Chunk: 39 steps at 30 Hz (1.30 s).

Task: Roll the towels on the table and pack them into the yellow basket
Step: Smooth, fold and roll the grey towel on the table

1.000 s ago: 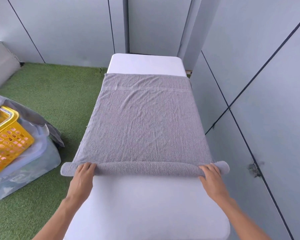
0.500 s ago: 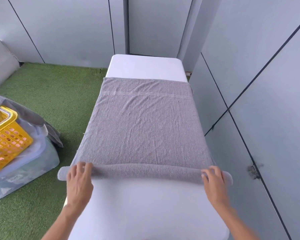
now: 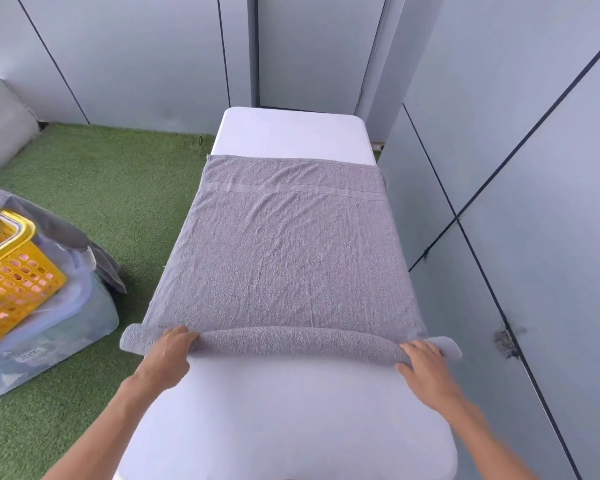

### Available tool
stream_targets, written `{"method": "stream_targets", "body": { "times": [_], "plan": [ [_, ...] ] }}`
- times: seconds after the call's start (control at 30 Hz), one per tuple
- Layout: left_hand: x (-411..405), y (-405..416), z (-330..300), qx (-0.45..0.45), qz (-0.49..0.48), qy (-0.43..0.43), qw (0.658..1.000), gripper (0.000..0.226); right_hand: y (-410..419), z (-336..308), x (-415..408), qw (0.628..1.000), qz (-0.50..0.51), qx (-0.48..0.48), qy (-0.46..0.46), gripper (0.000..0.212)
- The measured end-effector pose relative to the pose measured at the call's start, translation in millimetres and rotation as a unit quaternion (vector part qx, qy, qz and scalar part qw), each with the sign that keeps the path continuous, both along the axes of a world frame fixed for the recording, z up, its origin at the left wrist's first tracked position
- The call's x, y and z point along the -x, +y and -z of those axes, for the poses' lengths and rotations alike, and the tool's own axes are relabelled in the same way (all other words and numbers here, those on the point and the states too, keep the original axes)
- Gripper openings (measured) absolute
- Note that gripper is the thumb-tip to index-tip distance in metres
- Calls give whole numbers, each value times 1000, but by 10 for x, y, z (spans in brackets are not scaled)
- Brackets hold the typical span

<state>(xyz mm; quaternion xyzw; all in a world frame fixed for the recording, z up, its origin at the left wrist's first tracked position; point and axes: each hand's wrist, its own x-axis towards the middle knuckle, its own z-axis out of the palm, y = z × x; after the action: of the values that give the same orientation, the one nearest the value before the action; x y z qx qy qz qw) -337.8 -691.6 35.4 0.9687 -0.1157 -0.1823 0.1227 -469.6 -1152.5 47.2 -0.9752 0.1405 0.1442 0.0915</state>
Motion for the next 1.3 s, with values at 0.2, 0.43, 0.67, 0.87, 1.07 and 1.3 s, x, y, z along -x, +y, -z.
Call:
{"method": "stream_targets", "body": {
  "times": [0.2,0.43,0.67,0.87,1.07,1.3],
  "plan": [
    [-150,16,-147,63,-63,126,988,36,-115,-321,-130,989,55,-116,80,44],
    [381,-23,46,-1,-79,-237,968,42,186,89,85,975,80,-24,-206,30],
    [564,-62,361,2,-41,-180,983,62,136,192,75,992,29,19,-120,61],
    [53,45,90,-4,-9,-105,994,56,49,115,-102,997,26,16,-66,38],
    [-196,45,-193,-17,4,98,995,50,-90,-128,-115,987,53,-140,64,38],
    [104,-27,-47,45,-81,-221,971,27,209,83,16,968,109,5,-225,19]
  ]
}}
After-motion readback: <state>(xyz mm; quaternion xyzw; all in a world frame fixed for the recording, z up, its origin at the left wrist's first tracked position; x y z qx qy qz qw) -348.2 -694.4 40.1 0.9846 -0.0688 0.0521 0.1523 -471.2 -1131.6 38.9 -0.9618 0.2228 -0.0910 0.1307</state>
